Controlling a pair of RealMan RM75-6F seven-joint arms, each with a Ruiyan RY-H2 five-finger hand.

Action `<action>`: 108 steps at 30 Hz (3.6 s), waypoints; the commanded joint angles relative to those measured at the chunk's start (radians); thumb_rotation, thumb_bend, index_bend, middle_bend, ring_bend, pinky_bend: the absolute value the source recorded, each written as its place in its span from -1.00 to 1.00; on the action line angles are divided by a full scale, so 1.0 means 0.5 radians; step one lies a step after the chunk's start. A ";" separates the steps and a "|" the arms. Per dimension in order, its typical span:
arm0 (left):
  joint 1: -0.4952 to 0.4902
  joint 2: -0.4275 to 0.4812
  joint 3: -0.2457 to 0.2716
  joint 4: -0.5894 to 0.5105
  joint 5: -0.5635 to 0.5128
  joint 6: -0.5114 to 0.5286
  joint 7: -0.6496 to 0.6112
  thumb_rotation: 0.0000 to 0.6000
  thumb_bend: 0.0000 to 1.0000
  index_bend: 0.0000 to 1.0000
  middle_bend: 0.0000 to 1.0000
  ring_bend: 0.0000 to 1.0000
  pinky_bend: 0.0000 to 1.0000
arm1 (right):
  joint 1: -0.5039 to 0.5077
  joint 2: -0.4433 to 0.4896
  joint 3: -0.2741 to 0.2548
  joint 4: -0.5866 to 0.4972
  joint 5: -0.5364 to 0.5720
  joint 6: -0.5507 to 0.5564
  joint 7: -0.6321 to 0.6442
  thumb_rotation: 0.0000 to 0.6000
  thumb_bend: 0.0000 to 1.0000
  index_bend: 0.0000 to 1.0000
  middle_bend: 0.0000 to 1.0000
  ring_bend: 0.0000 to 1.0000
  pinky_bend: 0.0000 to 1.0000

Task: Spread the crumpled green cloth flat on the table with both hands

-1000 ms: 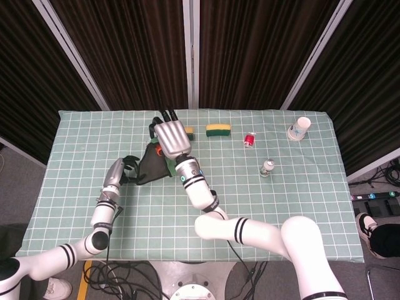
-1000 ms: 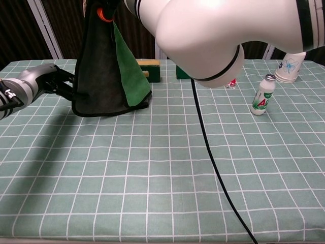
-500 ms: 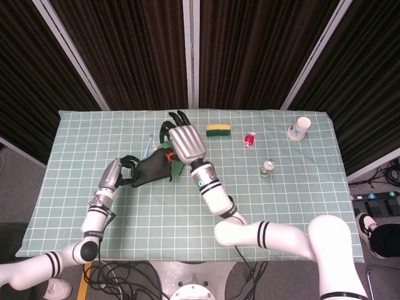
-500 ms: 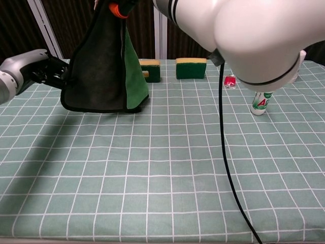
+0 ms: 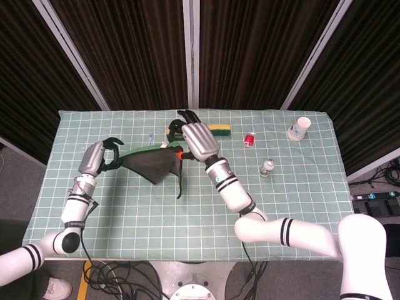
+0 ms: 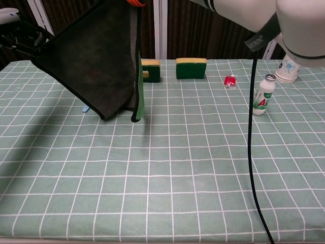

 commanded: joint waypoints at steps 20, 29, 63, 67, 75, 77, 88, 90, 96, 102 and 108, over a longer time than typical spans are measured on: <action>-0.054 -0.308 0.161 0.650 0.317 0.423 -0.031 1.00 -0.10 0.70 -0.11 -0.28 -0.36 | 0.009 -0.089 -0.245 0.701 -0.765 -0.409 1.118 1.00 -0.01 0.64 -0.41 -1.00 -1.00; 0.124 -0.126 0.434 0.210 0.570 0.537 0.036 1.00 -0.11 0.69 -0.11 -0.28 -0.36 | -0.123 0.033 -0.552 0.530 -1.193 -0.320 1.543 1.00 -0.01 0.64 -0.41 -1.00 -1.00; 0.283 0.114 0.915 -0.395 0.952 0.404 0.566 1.00 -0.16 0.67 -0.11 -0.28 -0.36 | -0.213 0.374 -1.118 0.056 -1.666 -0.277 1.456 1.00 0.00 0.61 -0.43 -1.00 -1.00; 0.289 0.100 0.917 -0.374 0.953 0.397 0.585 1.00 -0.16 0.67 -0.11 -0.28 -0.36 | -0.216 0.365 -1.153 0.055 -1.683 -0.297 1.334 1.00 0.00 0.59 -0.45 -1.00 -1.00; 0.295 0.103 0.895 -0.337 0.913 0.369 0.571 1.00 -0.22 0.36 -0.14 -0.28 -0.36 | -0.236 0.384 -1.194 0.020 -1.677 -0.363 0.867 0.34 -0.68 -0.10 -0.77 -1.00 -1.00; 0.297 0.102 0.886 -0.329 0.904 0.370 0.564 1.00 -0.30 0.19 -0.16 -0.28 -0.36 | -0.252 0.392 -1.193 -0.010 -1.651 -0.373 0.761 -0.12 -0.99 -0.61 -0.96 -1.00 -1.00; 0.302 0.097 0.822 -0.271 0.868 0.393 0.526 1.00 -0.43 -0.05 -0.20 -0.28 -0.36 | -0.338 0.556 -1.177 -0.140 -1.532 -0.334 0.554 -0.48 -1.00 -1.00 -1.00 -1.00 -1.00; 0.306 0.096 0.811 -0.261 0.860 0.400 0.520 1.00 -0.44 -0.06 -0.20 -0.28 -0.36 | -0.342 0.601 -1.176 -0.133 -1.518 -0.340 0.533 -0.49 -1.00 -1.00 -1.00 -1.00 -1.00; 0.310 0.098 0.763 -0.242 0.815 0.415 0.510 1.00 -0.44 -0.06 -0.20 -0.28 -0.36 | -0.372 0.691 -1.167 -0.138 -1.515 -0.291 0.609 -0.49 -1.00 -1.00 -1.00 -1.00 -1.00; 0.316 0.113 0.742 -0.246 0.794 0.425 0.517 1.00 -0.44 -0.06 -0.20 -0.28 -0.36 | -0.430 0.737 -1.128 -0.104 -1.478 -0.194 0.670 -0.44 -1.00 -1.00 -1.00 -1.00 -1.00; 0.318 0.104 0.725 -0.259 0.789 0.439 0.531 1.00 -0.44 -0.06 -0.20 -0.28 -0.36 | -0.423 0.582 -0.982 0.045 -1.153 -0.332 0.531 0.16 -0.97 -0.52 -0.96 -1.00 -1.00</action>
